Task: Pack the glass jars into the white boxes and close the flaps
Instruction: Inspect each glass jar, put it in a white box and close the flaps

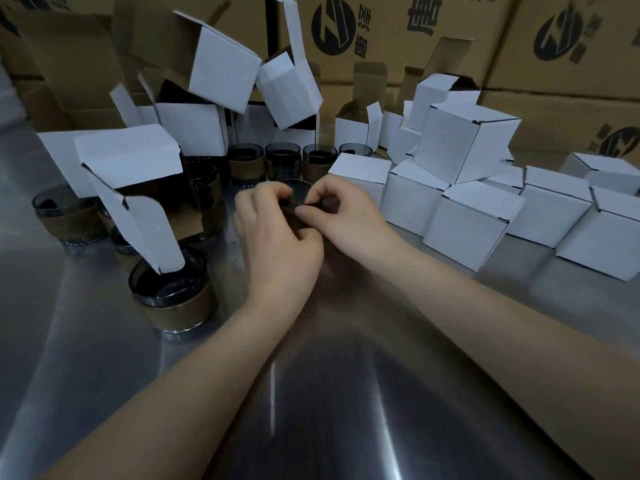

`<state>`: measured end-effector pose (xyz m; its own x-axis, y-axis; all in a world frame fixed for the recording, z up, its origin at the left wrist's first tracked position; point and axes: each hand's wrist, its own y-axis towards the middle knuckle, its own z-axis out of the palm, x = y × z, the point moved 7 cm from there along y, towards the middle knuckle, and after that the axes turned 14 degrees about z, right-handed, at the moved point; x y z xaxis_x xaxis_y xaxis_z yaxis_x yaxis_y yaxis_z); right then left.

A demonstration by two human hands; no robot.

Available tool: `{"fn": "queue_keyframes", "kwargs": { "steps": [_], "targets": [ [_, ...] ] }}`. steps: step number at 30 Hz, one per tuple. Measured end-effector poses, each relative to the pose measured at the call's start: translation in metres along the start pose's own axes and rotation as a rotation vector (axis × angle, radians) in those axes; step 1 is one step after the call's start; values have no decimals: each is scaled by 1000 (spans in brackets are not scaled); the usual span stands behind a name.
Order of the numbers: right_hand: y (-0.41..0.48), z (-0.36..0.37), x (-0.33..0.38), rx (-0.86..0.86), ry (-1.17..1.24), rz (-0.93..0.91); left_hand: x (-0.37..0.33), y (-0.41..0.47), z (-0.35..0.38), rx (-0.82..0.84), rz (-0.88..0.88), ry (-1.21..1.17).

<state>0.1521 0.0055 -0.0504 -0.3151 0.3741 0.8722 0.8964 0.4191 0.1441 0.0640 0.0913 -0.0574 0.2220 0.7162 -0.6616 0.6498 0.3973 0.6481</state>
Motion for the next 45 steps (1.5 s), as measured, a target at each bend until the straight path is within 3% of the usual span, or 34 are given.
{"fn": "queue_keyframes", "kwargs": {
  "steps": [7, 12, 20, 26, 45],
  "targets": [
    [-17, -16, -6, -43, 130, -27, 13, 2, 13, 130, -86, -69],
    [-17, -19, -7, -31, 159, -38, 20, 2, 14, 89, -117, -203],
    [-16, -11, -12, 144, 202, 32, 18, 2, 8, 5, -94, -375],
    [-15, -10, -16, 200, 309, 44, 11, 3, 8, 46, -37, -318],
    [-15, -17, -16, 39, 391, 7, 5, 1, 7, 48, -3, -210]
  ]
}}
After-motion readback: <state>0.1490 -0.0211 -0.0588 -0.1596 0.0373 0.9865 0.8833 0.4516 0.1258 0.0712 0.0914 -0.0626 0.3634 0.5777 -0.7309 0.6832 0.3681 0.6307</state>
